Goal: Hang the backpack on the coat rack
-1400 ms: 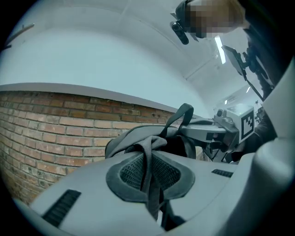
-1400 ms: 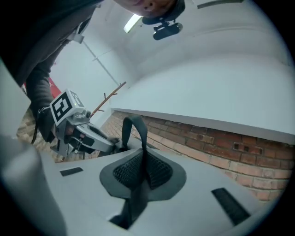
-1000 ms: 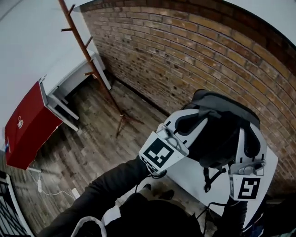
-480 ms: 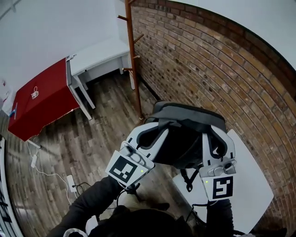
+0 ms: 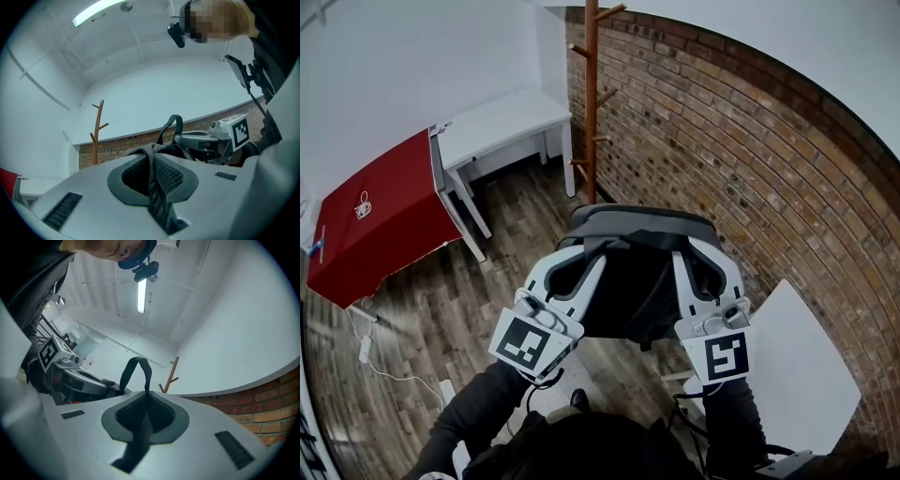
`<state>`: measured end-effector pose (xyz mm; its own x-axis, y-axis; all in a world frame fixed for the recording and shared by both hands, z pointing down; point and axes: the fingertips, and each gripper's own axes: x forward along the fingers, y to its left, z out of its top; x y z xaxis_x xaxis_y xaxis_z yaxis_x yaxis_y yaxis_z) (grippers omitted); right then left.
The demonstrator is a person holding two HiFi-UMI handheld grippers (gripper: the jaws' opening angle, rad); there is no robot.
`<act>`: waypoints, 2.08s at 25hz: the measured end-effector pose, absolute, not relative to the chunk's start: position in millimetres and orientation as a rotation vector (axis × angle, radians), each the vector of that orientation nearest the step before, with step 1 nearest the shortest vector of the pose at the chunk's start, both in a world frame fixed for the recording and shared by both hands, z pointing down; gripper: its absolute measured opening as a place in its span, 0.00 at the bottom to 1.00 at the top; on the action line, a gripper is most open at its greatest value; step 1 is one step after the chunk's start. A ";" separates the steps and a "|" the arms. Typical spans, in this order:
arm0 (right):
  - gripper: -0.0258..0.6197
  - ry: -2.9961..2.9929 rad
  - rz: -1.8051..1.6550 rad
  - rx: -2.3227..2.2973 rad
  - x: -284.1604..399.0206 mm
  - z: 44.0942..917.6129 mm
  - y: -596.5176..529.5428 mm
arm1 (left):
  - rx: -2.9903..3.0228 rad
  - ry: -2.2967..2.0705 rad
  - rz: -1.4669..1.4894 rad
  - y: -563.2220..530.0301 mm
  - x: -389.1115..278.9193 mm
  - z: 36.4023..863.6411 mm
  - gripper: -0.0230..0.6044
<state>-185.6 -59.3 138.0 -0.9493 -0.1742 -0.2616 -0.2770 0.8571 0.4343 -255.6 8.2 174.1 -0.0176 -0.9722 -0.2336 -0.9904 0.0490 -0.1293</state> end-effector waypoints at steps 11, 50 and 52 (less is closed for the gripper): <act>0.07 2.883 0.665 -0.301 -278.1 164.6 -102.7 | -2.009 2.139 0.134 -29.6 -339.3 198.7 0.11; 0.07 3.017 0.589 0.084 -496.2 254.5 -329.3 | -1.862 2.514 0.292 -239.5 -494.0 293.3 0.11; 0.07 3.030 0.613 0.126 -507.2 252.0 -332.5 | -1.844 2.560 0.317 -242.7 -500.1 293.8 0.11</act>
